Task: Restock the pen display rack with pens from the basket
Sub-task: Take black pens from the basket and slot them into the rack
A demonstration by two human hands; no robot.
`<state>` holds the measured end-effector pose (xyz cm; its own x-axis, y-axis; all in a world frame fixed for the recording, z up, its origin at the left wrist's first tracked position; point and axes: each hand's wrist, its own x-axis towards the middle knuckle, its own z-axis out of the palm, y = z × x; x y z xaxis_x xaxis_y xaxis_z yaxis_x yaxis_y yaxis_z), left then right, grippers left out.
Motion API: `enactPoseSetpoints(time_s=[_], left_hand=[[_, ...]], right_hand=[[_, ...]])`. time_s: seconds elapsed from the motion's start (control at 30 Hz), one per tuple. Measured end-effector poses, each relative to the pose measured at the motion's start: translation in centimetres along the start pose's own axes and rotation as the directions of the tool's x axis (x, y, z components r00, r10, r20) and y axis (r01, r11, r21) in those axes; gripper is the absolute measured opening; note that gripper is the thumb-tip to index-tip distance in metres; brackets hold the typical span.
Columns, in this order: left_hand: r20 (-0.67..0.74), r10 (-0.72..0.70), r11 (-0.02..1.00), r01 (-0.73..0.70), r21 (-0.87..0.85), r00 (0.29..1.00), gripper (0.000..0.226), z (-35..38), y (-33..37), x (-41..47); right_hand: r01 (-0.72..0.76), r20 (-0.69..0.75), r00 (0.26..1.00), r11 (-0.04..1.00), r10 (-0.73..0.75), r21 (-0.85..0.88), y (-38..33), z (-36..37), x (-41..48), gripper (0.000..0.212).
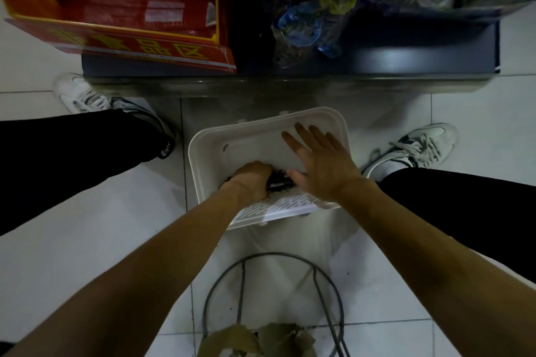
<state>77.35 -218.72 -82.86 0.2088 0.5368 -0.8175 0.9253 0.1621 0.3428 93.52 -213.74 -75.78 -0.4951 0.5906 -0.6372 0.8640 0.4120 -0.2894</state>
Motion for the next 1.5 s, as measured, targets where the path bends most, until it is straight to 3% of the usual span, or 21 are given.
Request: enactPoseSetpoints(time_s=[0.2,0.53,0.67,0.73,0.97,1.2,1.3,1.43,1.5], left_hand=[[0.045,0.007,1.0,-0.007,0.005,0.999,0.031,0.4,0.3,-0.7],[-0.098,-0.096,0.984,0.079,-0.162,0.991,0.016,-0.1,-0.1,-0.5],[-0.071,-0.057,0.992,0.048,-0.113,0.996,0.035,0.8,0.1,-0.4],[-0.07,-0.046,0.997,0.042,-0.066,0.996,0.034,1.2,0.1,-0.3],[0.017,-0.096,0.994,0.096,-0.056,0.995,0.034,0.2,0.2,-0.6],[0.034,-0.055,0.983,0.06,-0.172,0.998,0.028,0.9,0.0,-0.6],[0.012,-0.052,0.986,0.053,-0.157,0.999,0.028,1.6,-0.1,-0.3],[0.075,-0.068,0.99,0.077,-0.115,0.995,0.031,1.8,-0.5,0.3],[0.159,-0.065,0.993,0.08,-0.09,0.985,0.035,1.5,-0.8,0.4]], right_hand=[[0.0,0.059,0.998,1.0,-0.001,0.018,-0.4,-0.3,-1.1,0.076],[0.061,0.115,0.991,0.992,-0.074,0.114,-0.9,-2.3,-1.5,0.073],[-0.105,0.106,0.992,0.934,0.072,0.341,-1.1,-1.5,-1.1,0.058],[-0.174,0.11,0.983,0.925,0.145,0.337,-0.8,-1.4,-1.0,0.057],[-0.126,0.116,0.989,0.947,0.095,0.296,-0.6,-1.4,-0.7,0.06],[-0.217,0.121,0.976,0.879,0.182,0.425,-0.9,-1.9,-1.8,0.056],[-0.29,0.172,0.957,0.775,0.234,0.562,-0.9,-2.0,-2.1,0.049],[-0.428,0.324,0.899,0.445,0.294,0.787,-1.2,-2.2,-1.9,0.02],[-0.459,0.365,0.878,0.329,0.309,0.825,-1.1,-1.9,-1.8,0.013]])
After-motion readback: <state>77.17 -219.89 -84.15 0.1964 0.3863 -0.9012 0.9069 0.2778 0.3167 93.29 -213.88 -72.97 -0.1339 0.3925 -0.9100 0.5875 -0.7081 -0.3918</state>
